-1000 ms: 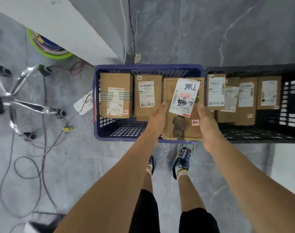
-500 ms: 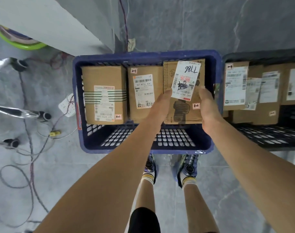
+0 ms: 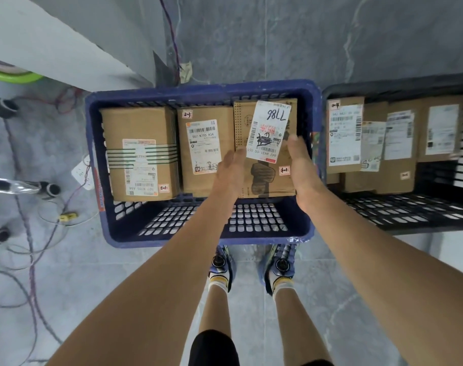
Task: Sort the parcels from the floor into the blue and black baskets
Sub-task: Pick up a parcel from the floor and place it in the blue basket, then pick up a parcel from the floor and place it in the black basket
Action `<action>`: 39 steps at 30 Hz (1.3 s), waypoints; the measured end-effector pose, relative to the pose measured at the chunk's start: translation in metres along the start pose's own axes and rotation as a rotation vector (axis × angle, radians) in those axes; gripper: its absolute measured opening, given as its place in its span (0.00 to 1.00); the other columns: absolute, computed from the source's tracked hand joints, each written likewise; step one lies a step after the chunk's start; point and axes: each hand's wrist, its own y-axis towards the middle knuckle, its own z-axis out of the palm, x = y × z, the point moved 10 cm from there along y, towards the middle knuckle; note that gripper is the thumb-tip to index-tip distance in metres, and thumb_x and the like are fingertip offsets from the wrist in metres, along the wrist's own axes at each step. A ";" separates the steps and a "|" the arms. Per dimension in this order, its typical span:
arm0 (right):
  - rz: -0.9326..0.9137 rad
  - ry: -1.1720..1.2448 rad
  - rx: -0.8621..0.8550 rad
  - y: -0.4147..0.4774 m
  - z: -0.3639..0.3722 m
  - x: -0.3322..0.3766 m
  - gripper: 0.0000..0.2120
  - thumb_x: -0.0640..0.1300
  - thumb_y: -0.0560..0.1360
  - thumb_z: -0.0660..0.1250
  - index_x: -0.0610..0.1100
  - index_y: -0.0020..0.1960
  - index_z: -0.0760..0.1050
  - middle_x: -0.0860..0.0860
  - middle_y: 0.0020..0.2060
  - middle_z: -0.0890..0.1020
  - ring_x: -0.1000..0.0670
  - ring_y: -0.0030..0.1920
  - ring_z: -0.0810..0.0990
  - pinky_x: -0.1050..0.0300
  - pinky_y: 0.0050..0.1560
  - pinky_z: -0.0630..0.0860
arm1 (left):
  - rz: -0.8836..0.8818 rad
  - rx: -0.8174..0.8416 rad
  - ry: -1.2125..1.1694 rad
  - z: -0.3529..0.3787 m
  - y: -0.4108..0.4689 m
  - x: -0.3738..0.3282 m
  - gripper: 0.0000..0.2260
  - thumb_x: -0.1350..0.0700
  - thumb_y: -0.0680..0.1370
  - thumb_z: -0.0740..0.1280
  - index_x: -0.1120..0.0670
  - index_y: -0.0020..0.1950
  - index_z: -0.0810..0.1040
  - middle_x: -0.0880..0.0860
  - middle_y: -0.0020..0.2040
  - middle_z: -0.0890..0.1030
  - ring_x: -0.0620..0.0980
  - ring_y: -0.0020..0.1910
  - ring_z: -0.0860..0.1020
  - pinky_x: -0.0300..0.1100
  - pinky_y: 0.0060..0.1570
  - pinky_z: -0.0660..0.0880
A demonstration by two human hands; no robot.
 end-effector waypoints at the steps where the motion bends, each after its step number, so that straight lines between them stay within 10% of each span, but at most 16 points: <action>1: -0.033 -0.009 0.016 -0.006 0.001 0.007 0.32 0.69 0.84 0.49 0.58 0.85 0.54 0.54 0.83 0.62 0.50 0.81 0.60 0.44 0.79 0.54 | -0.003 -0.016 -0.004 -0.003 -0.006 -0.004 0.38 0.27 0.67 0.50 0.40 0.72 0.73 0.54 0.71 0.76 0.60 0.70 0.73 0.62 0.71 0.67; 10: -0.215 0.213 0.079 -0.147 -0.033 0.122 0.29 0.77 0.77 0.57 0.62 0.67 0.80 0.61 0.60 0.85 0.58 0.64 0.80 0.44 0.75 0.69 | 0.117 -0.033 -0.113 -0.015 -0.139 -0.102 0.26 0.33 0.83 0.53 0.42 0.77 0.69 0.48 0.76 0.71 0.52 0.73 0.70 0.59 0.74 0.64; 13: -0.298 0.301 0.055 -0.205 -0.070 0.175 0.23 0.66 0.84 0.53 0.60 0.74 0.70 0.67 0.55 0.83 0.71 0.54 0.81 0.69 0.58 0.77 | 0.169 0.022 -0.147 -0.009 -0.205 -0.152 0.34 0.25 0.76 0.57 0.41 0.75 0.72 0.46 0.71 0.77 0.51 0.70 0.74 0.54 0.72 0.66; 17: -0.496 0.351 -0.019 -0.300 -0.130 0.249 0.35 0.70 0.79 0.53 0.59 0.83 0.59 0.62 0.78 0.66 0.61 0.76 0.65 0.57 0.76 0.61 | 0.294 0.087 -0.170 0.000 -0.309 -0.234 0.34 0.29 0.79 0.58 0.47 0.80 0.67 0.49 0.75 0.73 0.51 0.74 0.71 0.55 0.76 0.64; 28: -0.906 0.575 -0.365 -0.581 -0.285 0.356 0.30 0.67 0.84 0.51 0.60 0.83 0.58 0.63 0.79 0.65 0.62 0.76 0.65 0.64 0.71 0.66 | 0.806 0.425 -0.052 0.062 -0.607 -0.403 0.25 0.38 0.85 0.55 0.49 0.78 0.70 0.47 0.70 0.76 0.46 0.69 0.75 0.46 0.66 0.70; 32: -1.009 0.669 -0.582 -0.685 -0.323 0.347 0.39 0.76 0.77 0.55 0.59 0.83 0.60 0.60 0.82 0.62 0.58 0.81 0.61 0.48 0.83 0.55 | 0.934 0.606 0.053 0.087 -0.702 -0.408 0.22 0.39 0.85 0.55 0.48 0.74 0.73 0.47 0.71 0.77 0.46 0.69 0.75 0.50 0.69 0.69; 39: -1.101 0.764 -0.912 -0.834 -0.356 0.266 0.35 0.70 0.80 0.52 0.58 0.83 0.58 0.59 0.82 0.62 0.57 0.81 0.60 0.49 0.82 0.57 | 1.096 0.909 0.342 0.143 -0.837 -0.360 0.26 0.37 0.85 0.52 0.50 0.77 0.71 0.46 0.72 0.75 0.46 0.70 0.74 0.51 0.66 0.71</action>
